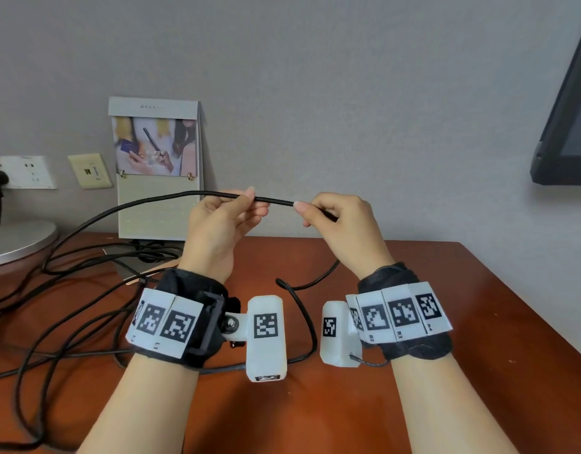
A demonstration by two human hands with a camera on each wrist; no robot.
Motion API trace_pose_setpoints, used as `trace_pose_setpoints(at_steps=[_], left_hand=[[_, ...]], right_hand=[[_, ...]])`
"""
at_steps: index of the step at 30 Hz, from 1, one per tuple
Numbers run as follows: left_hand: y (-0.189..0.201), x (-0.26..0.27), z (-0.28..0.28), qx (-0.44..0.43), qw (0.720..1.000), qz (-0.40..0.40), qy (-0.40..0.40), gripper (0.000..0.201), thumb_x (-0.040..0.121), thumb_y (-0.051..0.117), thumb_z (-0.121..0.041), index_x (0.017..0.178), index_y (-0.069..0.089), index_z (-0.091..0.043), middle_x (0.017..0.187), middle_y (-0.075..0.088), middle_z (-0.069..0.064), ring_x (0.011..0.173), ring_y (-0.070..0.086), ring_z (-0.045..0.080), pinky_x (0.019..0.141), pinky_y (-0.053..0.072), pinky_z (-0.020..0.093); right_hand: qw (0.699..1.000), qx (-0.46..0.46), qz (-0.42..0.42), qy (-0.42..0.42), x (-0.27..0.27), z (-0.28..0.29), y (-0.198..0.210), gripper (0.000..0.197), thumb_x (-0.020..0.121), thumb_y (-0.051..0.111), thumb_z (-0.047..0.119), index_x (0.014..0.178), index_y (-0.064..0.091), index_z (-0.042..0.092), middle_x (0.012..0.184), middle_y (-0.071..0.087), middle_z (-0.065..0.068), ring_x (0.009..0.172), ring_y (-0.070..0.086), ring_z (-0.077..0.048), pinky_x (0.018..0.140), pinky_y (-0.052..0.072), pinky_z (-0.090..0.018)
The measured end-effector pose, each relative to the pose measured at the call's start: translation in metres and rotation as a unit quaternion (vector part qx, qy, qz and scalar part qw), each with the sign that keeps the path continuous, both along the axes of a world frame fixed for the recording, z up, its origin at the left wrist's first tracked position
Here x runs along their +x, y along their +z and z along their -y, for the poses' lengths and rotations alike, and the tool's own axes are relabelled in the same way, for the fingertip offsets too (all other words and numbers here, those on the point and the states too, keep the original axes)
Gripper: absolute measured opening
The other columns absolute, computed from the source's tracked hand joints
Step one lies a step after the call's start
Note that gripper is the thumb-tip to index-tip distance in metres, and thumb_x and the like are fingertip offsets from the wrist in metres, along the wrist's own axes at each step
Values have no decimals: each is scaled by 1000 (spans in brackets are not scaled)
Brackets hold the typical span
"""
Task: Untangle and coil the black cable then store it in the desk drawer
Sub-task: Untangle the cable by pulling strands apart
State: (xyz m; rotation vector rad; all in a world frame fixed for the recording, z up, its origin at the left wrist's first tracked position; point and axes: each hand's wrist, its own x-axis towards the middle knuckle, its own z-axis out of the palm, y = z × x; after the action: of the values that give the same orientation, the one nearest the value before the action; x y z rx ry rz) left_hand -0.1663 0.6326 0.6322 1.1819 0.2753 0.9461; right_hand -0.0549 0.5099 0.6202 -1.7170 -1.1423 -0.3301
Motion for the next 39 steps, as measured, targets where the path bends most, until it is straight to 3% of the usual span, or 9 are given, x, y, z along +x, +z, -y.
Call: trace_pose_setpoints(at_steps=[4,9,12,19,22,26,32,36,39], left_hand=[[1,-3,-7,-38,999,26,27,10,90,59,-7,80,58,-5,57,68,0,56,66,6,58,52,13],[2,-6,-9,-63,996,51,44,18,90,60,-7,72,55,-10,57,67,0,57,66,7,61,53,13],[2,-4,-3,-49,997,49,20,19,90,61,-11,71,57,-12,62,69,1,61,67,9,62,53,15],[2,-2,0,-30,999,26,7,13,89,61,-7,77,60,-4,58,67,1,60,67,9,63,53,14],[4,-6,-8,-49,997,50,35,11,90,59,-4,79,58,-3,55,65,-1,57,65,7,63,53,14],[4,-19,-30,-104,987,89,82,9,90,59,-5,81,59,-3,58,66,0,59,65,8,67,54,15],[5,-13,-20,-73,996,58,10,15,92,58,-23,86,60,-9,68,70,-2,66,67,6,65,52,14],[1,-2,-4,-29,999,33,-17,15,90,61,-19,92,59,-5,75,64,5,67,66,10,63,51,15],[0,-1,0,-2,1000,30,-8,10,90,60,-13,82,59,-6,69,63,3,62,64,9,63,52,15]], right_hand=[[1000,10,-20,-13,7,6,0,39,87,58,45,66,65,13,63,63,4,56,49,-9,62,43,-30],[999,17,-9,-27,11,7,-1,41,89,56,42,67,65,9,56,55,14,49,46,1,53,33,-12],[1000,25,-7,-15,8,5,0,40,91,56,38,66,63,8,53,51,13,47,45,1,52,34,-12],[1000,10,-15,-20,6,4,0,41,89,57,43,67,64,10,52,54,10,46,42,-4,54,35,-22],[1000,10,-13,-27,9,3,-1,43,89,57,45,69,64,7,62,62,-5,53,47,-12,58,41,-31],[998,37,-12,-54,15,10,-1,42,91,56,40,66,63,7,51,50,8,46,43,-3,51,31,-15],[998,30,5,-51,8,4,-2,42,92,55,39,67,62,6,53,50,7,47,40,-5,51,30,-17],[999,2,15,-42,5,3,-1,39,90,56,41,69,65,9,63,63,-5,56,51,-15,58,39,-26],[999,1,14,-46,5,1,-2,40,90,56,42,70,65,8,69,66,-9,66,59,-23,66,47,-35]])
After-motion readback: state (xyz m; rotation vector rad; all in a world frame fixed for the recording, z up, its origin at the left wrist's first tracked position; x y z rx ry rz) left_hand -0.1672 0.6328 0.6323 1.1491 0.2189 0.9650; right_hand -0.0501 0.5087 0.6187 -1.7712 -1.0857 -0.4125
